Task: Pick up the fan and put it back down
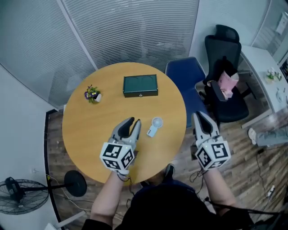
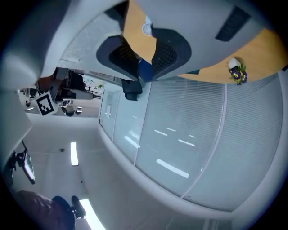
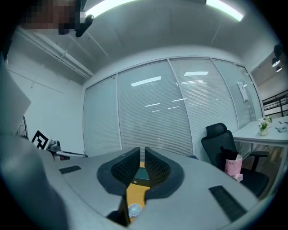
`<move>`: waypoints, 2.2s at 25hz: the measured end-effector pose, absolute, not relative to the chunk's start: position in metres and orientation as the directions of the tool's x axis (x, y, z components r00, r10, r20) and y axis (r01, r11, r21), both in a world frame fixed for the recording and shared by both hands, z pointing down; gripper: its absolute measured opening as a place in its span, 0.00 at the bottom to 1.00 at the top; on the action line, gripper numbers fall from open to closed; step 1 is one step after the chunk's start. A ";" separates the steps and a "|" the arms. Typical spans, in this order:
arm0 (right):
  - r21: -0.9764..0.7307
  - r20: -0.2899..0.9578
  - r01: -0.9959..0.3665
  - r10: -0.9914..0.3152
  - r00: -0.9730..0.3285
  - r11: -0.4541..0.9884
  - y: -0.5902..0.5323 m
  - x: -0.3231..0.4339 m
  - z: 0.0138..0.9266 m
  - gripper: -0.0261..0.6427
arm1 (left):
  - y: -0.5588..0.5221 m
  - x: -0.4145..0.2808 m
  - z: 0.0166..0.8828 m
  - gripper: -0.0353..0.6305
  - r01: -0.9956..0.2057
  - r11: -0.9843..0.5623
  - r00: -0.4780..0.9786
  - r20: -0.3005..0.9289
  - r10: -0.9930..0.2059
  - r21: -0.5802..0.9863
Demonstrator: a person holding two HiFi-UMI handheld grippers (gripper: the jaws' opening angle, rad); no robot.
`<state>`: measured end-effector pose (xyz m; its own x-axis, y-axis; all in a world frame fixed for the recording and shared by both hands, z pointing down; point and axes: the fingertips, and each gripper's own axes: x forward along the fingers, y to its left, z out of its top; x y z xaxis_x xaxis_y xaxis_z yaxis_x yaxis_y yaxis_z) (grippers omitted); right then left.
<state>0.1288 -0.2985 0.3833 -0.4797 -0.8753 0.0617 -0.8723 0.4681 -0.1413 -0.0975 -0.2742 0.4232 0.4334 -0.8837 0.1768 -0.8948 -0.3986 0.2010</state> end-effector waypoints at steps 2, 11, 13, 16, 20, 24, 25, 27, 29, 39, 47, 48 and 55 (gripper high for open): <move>-0.133 0.034 -0.865 -0.870 -0.492 0.484 -0.293 0.114 0.370 0.09 | -0.264 -0.113 0.392 0.15 -0.911 -0.374 0.396 0.110 -0.912 0.174; 0.000 -0.099 -0.846 -0.841 -0.531 0.534 -0.257 0.067 0.303 0.08 | -0.216 -0.162 0.299 0.06 -0.945 -0.307 0.296 -0.101 -0.950 0.117; 0.055 -0.118 -0.850 -0.842 -0.526 0.524 -0.250 0.059 0.292 0.08 | -0.207 -0.171 0.291 0.06 -0.951 -0.289 0.275 -0.125 -0.953 0.107; 0.131 -0.138 -0.852 -0.841 -0.522 0.507 -0.239 0.051 0.279 0.08 | -0.197 -0.182 0.282 0.06 -0.956 -0.276 0.261 -0.148 -0.954 0.099; 0.155 -0.174 -0.850 -0.833 -0.525 0.504 -0.231 0.043 0.265 0.08 | -0.192 -0.188 0.276 0.06 -0.956 -0.281 0.264 -0.160 -0.951 0.088; 0.163 -0.188 -0.852 -0.832 -0.522 0.498 -0.226 0.038 0.257 0.08 | -0.190 -0.190 0.277 0.06 -0.951 -0.292 0.275 -0.159 -0.948 0.098; 0.164 -0.190 -0.852 -0.832 -0.521 0.496 -0.225 0.038 0.256 0.08 | -0.190 -0.190 0.277 0.06 -0.950 -0.294 0.277 -0.159 -0.948 0.100; 0.163 -0.193 -0.854 -0.833 -0.519 0.494 -0.225 0.037 0.254 0.08 | -0.189 -0.190 0.277 0.06 -0.949 -0.299 0.281 -0.162 -0.946 0.101; 0.164 -0.197 -0.854 -0.832 -0.518 0.493 -0.223 0.037 0.253 0.07 | -0.189 -0.191 0.276 0.06 -0.949 -0.300 0.282 -0.165 -0.945 0.099; 0.165 -0.209 -0.844 -0.818 -0.535 0.510 -0.224 0.041 0.251 0.05 | -0.192 -0.186 0.279 0.06 -0.948 -0.297 0.278 -0.159 -0.947 0.115; 0.158 -0.197 -0.836 -0.813 -0.548 0.525 -0.229 0.050 0.256 0.05 | -0.194 -0.174 0.279 0.06 -0.948 -0.295 0.275 -0.160 -0.948 0.116; 0.157 -0.196 -0.834 -0.811 -0.551 0.528 -0.230 0.051 0.256 0.05 | -0.195 -0.172 0.279 0.06 -0.949 -0.293 0.273 -0.160 -0.949 0.115; 0.153 -0.188 -0.824 -0.803 -0.566 0.546 -0.243 0.059 0.261 0.05 | -0.204 -0.162 0.284 0.06 -0.954 -0.277 0.260 -0.144 -0.955 0.114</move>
<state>0.0592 -0.2427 0.2609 -0.5663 -0.8025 -0.1878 -0.8239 0.5456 0.1531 -0.1621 -0.2041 0.2837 0.2603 -0.9547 -0.1442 -0.9540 -0.2773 0.1140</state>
